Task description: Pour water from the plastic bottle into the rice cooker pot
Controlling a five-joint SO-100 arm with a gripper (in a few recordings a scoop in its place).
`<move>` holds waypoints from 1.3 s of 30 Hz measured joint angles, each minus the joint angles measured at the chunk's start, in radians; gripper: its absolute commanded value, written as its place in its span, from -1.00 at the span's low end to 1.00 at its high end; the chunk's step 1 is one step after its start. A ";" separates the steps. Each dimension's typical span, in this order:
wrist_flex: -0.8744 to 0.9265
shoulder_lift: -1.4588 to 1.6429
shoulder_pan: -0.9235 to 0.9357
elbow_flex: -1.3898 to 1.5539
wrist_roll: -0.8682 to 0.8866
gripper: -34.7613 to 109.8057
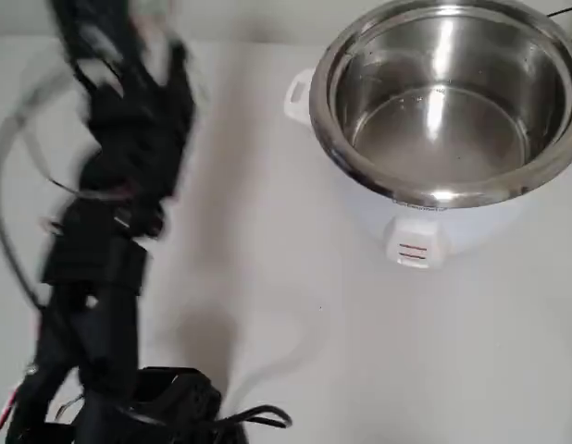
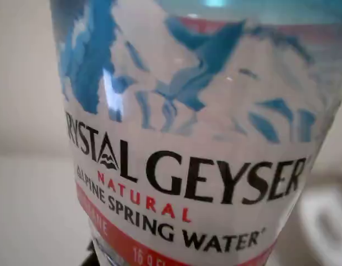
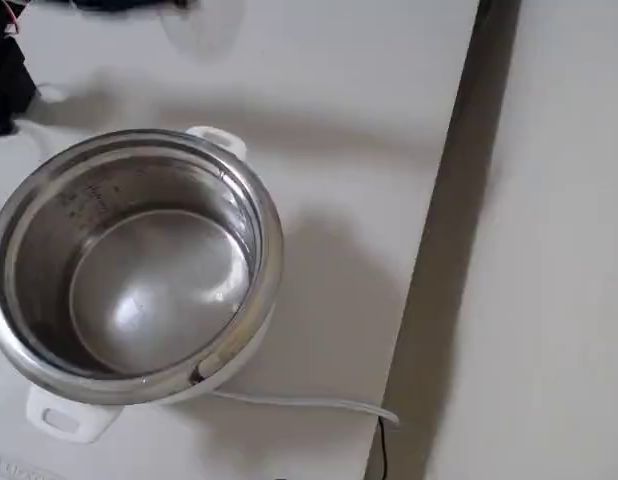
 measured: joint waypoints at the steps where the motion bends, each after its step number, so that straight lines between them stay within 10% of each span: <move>1: -0.086 -0.043 0.000 0.054 0.005 -0.36; 15: -0.997 -1.108 0.069 -0.144 0.012 -0.31; 39: -1.074 -1.528 0.130 -0.632 -0.077 0.18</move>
